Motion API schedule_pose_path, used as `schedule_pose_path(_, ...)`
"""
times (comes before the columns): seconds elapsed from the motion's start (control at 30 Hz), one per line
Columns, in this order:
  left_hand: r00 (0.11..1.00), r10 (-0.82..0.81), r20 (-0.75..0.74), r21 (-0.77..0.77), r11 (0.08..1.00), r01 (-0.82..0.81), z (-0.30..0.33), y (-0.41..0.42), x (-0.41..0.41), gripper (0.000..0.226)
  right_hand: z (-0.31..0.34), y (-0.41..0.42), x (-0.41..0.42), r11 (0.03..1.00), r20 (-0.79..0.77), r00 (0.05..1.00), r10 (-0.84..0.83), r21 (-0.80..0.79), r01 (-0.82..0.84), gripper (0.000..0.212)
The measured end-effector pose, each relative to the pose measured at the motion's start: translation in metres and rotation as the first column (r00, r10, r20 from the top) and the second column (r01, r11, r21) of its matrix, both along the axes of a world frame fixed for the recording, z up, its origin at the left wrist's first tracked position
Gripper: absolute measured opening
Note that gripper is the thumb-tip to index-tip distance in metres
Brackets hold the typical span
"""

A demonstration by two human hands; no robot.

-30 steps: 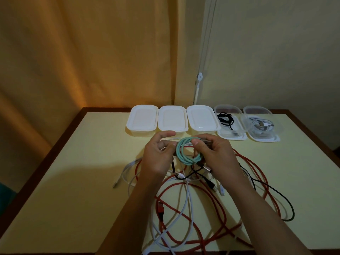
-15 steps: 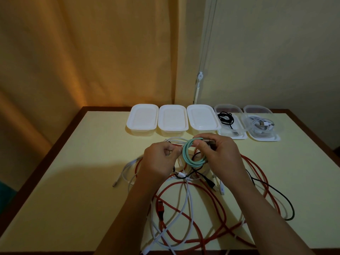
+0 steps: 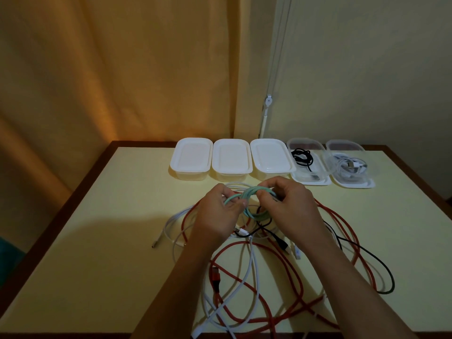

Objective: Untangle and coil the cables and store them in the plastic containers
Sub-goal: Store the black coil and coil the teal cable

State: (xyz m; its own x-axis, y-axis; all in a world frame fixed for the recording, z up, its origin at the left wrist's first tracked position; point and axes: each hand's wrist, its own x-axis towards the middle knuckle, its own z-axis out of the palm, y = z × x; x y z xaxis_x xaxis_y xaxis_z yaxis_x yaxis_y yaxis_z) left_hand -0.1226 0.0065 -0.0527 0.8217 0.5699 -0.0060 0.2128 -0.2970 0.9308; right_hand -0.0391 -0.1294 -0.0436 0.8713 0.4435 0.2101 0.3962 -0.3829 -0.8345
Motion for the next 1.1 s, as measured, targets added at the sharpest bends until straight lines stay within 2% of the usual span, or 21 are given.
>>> schedule_pose_path(0.2, 0.997, -0.01, 0.078, 0.166, 0.986, -0.003, 0.006, -0.012, -0.002, 0.017, 0.002, 0.001, 0.001, 0.993, 0.086, 0.996, 0.018, -0.114, -0.008, 0.018)
schedule_pose_path(0.33, 0.993, -0.055, 0.108, 0.237, 0.971, 0.028, 0.007, -0.014, -0.002, 0.017, 0.002, 0.001, 0.0, 0.995, 0.179, 0.984, 0.0, -0.095, 0.017, 0.019)
schedule_pose_path(0.43, 0.985, -0.109, 0.135, 0.104, 0.99, 0.095, 0.007, -0.008, -0.001, 0.028, 0.001, -0.001, 0.002, 0.996, 0.191, 0.981, -0.043, -0.067, 0.057, 0.017)
schedule_pose_path(0.53, 0.979, -0.17, 0.116, 0.094, 0.983, 0.159, 0.005, -0.001, -0.001, 0.024, 0.002, -0.003, 0.003, 0.997, 0.184, 0.981, -0.061, -0.04, 0.069, 0.015)
schedule_pose_path(0.7, 0.953, -0.213, 0.215, -0.269, 0.925, 0.267, 0.008, 0.003, -0.001, 0.016, 0.006, -0.003, 0.0, 0.998, 0.125, 0.992, -0.031, 0.06, 0.024, 0.011)
schedule_pose_path(0.8, 0.947, -0.215, 0.238, -0.409, 0.863, 0.299, 0.008, 0.0, -0.003, 0.012, 0.007, -0.001, -0.003, 0.995, 0.073, 0.997, 0.01, 0.099, -0.017, 0.011)
schedule_pose_path(0.97, 0.961, -0.222, 0.164, -0.376, 0.887, 0.269, 0.008, 0.001, -0.001, 0.028, 0.006, 0.0, -0.006, 0.992, -0.013, 1.0, 0.022, 0.128, -0.02, 0.01)
schedule_pose_path(1.1, 0.978, -0.188, 0.092, -0.265, 0.942, 0.206, 0.007, -0.002, 0.0, 0.022, 0.005, 0.0, -0.008, 0.995, -0.021, 1.0, 0.004, 0.099, -0.002, 0.011)
